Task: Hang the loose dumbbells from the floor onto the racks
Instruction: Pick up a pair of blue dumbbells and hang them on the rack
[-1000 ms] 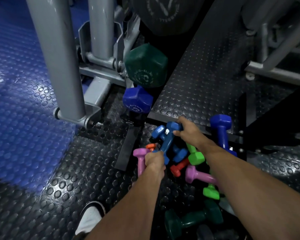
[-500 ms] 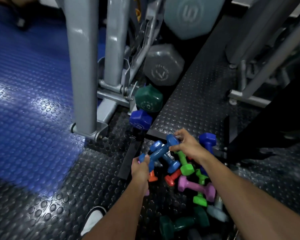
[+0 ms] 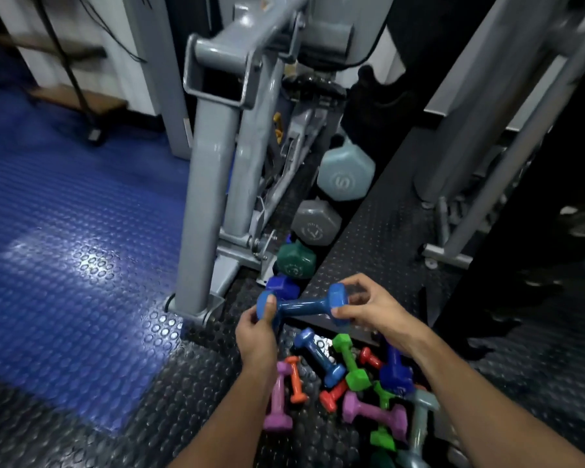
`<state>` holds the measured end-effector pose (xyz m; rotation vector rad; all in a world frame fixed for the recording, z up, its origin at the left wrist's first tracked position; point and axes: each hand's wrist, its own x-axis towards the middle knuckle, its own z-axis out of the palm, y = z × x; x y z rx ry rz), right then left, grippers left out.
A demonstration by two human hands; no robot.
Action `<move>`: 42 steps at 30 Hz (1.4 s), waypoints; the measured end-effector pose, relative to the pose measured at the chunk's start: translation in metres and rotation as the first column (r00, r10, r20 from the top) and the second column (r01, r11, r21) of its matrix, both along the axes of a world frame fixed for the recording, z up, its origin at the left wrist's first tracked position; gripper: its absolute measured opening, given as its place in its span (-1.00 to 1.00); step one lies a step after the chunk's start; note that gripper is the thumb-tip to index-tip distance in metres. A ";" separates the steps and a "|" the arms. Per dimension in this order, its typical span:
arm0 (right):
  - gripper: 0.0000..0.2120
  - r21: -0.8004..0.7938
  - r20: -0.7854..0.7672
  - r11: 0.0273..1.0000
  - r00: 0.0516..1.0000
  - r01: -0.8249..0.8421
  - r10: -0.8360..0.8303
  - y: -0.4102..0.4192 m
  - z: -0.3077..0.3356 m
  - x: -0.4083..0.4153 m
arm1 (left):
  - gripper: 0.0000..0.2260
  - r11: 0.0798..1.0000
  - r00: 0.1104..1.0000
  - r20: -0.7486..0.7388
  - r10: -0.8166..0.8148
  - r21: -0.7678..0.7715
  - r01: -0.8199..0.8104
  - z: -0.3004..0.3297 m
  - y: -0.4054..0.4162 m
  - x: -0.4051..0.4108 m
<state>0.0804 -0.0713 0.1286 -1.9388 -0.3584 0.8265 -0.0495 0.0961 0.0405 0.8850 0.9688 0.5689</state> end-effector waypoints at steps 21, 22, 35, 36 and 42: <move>-0.48 0.384 0.520 0.921 0.807 0.073 -0.280 0.045 0.190 -0.031 | -0.92 0.940 0.932 0.352 -0.089 0.340 -0.038 0.277 0.064 0.074; -0.46 0.394 0.531 0.915 0.793 0.083 -0.300 0.049 0.197 -0.029 | -0.92 0.930 0.930 0.346 -0.128 0.369 -0.009 0.288 0.070 0.083; -0.55 0.426 0.595 0.854 0.618 0.299 -0.514 0.077 0.259 0.008 | -0.83 0.897 0.883 0.273 -0.381 0.338 0.283 0.372 0.085 0.179; -0.55 0.426 0.589 0.849 0.616 0.314 -0.523 0.080 0.259 0.009 | -0.82 0.895 0.873 0.288 -0.394 0.336 0.293 0.374 0.084 0.182; -0.55 0.436 0.511 0.801 0.620 0.410 -0.595 0.079 0.260 0.022 | -0.71 0.833 0.811 0.274 -0.516 0.381 0.401 0.386 0.075 0.200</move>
